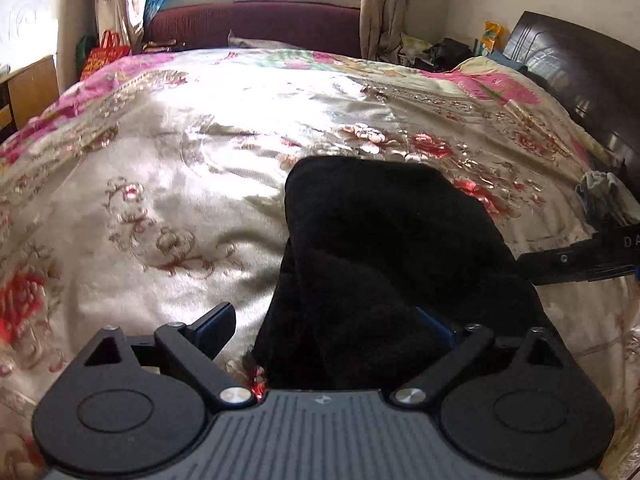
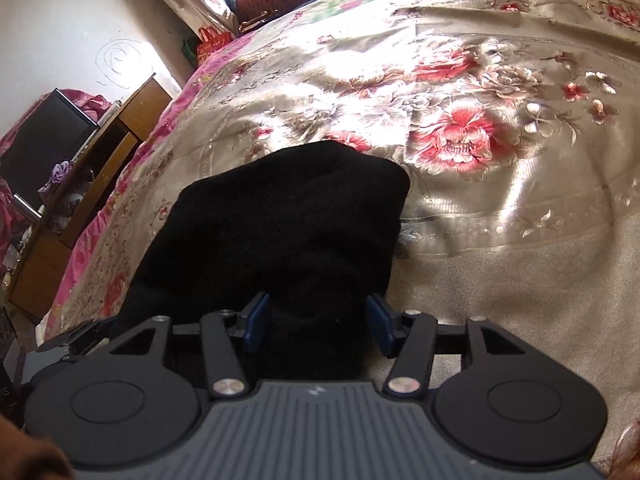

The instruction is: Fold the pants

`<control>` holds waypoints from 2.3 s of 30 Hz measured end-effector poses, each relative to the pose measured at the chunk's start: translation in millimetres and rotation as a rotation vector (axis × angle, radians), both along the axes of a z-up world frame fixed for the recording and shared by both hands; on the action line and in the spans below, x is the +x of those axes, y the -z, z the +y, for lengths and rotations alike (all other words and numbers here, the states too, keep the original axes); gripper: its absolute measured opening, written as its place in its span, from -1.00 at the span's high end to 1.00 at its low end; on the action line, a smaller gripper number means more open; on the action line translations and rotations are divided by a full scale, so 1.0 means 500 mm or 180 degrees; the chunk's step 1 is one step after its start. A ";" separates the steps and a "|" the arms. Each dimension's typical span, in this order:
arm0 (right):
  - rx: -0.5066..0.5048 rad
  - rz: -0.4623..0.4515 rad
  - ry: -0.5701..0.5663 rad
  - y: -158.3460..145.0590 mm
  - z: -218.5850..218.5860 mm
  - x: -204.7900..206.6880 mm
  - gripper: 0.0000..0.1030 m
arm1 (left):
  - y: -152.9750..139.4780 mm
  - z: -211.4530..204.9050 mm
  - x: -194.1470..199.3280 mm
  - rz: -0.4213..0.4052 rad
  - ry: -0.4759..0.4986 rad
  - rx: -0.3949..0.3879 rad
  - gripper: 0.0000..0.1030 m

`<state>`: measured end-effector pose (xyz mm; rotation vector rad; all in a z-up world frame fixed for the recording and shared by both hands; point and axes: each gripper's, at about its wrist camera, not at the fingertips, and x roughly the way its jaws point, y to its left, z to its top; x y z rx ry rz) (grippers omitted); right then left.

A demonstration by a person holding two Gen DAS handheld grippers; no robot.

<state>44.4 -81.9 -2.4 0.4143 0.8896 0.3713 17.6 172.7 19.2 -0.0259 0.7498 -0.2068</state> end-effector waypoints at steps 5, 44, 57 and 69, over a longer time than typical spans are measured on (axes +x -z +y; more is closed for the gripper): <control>-0.0136 0.0070 -0.0342 0.050 0.036 -0.052 -0.08 | 0.014 -0.026 0.030 0.0104 0.0076 0.0494 -1.00; 0.1105 0.0352 -0.0158 0.147 -0.077 0.116 -0.36 | 0.060 0.031 0.150 0.0623 0.0604 -0.0225 -1.00; 0.1416 0.0403 0.0007 0.167 -0.071 0.127 0.03 | 0.058 -0.031 0.149 0.0649 0.0579 -0.0332 -1.00; 0.1265 0.0235 0.0072 0.115 -0.141 0.120 0.33 | 0.025 -0.116 0.163 0.0463 0.0813 -0.0259 -1.00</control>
